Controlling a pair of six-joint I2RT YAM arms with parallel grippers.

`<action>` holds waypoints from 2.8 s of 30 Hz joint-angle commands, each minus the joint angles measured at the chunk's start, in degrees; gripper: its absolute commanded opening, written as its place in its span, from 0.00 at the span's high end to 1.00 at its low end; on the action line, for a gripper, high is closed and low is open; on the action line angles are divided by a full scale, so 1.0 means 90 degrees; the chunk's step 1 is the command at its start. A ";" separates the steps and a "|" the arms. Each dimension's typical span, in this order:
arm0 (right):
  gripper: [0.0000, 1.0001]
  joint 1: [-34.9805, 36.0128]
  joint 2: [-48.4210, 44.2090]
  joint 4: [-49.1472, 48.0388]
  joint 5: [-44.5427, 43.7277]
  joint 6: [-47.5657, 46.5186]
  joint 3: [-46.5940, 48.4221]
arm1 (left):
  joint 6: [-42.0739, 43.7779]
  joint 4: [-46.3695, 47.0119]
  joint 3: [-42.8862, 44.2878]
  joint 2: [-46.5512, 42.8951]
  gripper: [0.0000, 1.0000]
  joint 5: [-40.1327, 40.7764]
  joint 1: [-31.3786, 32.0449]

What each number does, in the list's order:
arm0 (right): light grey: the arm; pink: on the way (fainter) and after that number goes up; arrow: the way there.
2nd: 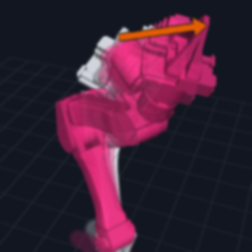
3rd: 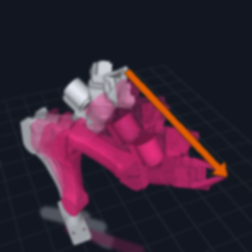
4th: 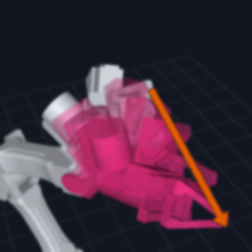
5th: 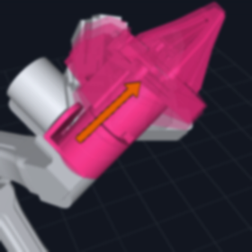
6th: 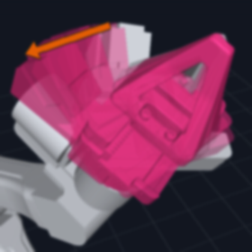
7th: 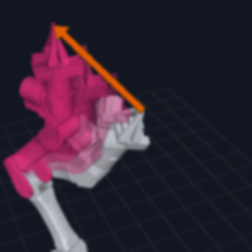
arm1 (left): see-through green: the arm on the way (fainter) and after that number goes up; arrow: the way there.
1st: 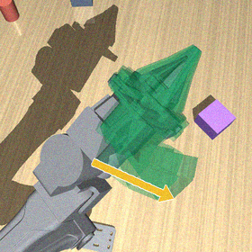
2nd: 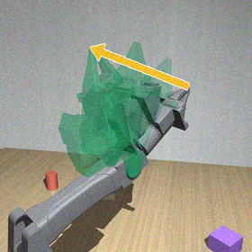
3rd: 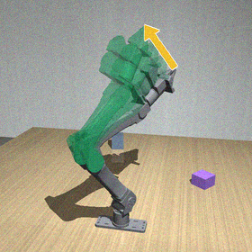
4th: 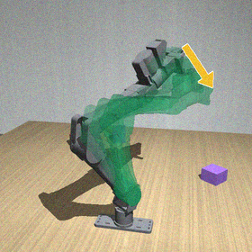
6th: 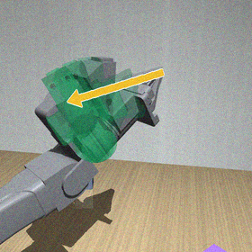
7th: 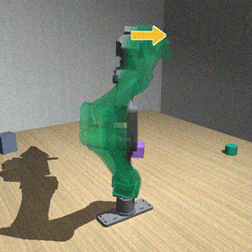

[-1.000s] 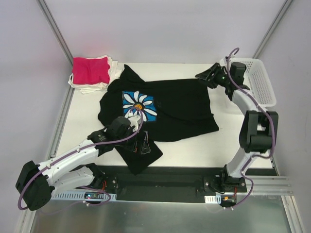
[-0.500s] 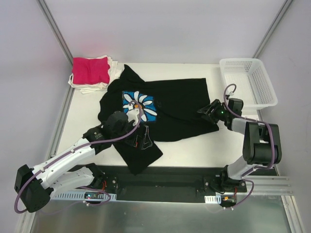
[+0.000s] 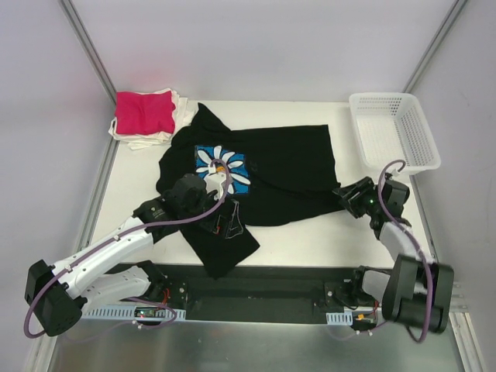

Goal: Fold and stack the t-shirts
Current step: Flatten out the tshirt

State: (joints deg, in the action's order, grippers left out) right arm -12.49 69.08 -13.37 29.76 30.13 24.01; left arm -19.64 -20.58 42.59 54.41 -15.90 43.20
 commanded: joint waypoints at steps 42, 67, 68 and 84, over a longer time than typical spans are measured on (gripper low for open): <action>0.52 -0.0409 0.0302 -0.0008 -0.0972 -0.0516 -0.0402 | 0.0297 -0.0077 0.0278 -0.0137 0.01 0.0136 0.0073; 0.99 -0.0564 -0.0651 0.0381 -0.1851 -0.0476 -0.0900 | 0.0365 -0.0087 0.0131 -0.0245 0.01 0.0243 0.0083; 0.99 -0.0633 -0.0789 0.0498 -0.1890 -0.0515 -0.0939 | 0.0375 -0.0087 0.0141 -0.0245 0.01 0.0234 0.0083; 0.99 -0.1220 -0.2353 0.2393 -0.2223 -0.1101 -0.1095 | 0.0366 -0.0350 0.0112 -0.0479 0.01 0.0156 0.0073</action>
State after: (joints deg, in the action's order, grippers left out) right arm -22.92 48.53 4.71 10.61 22.13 15.00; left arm -16.97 -23.20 42.72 51.53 -14.39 43.53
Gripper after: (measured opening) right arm 0.027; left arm 0.991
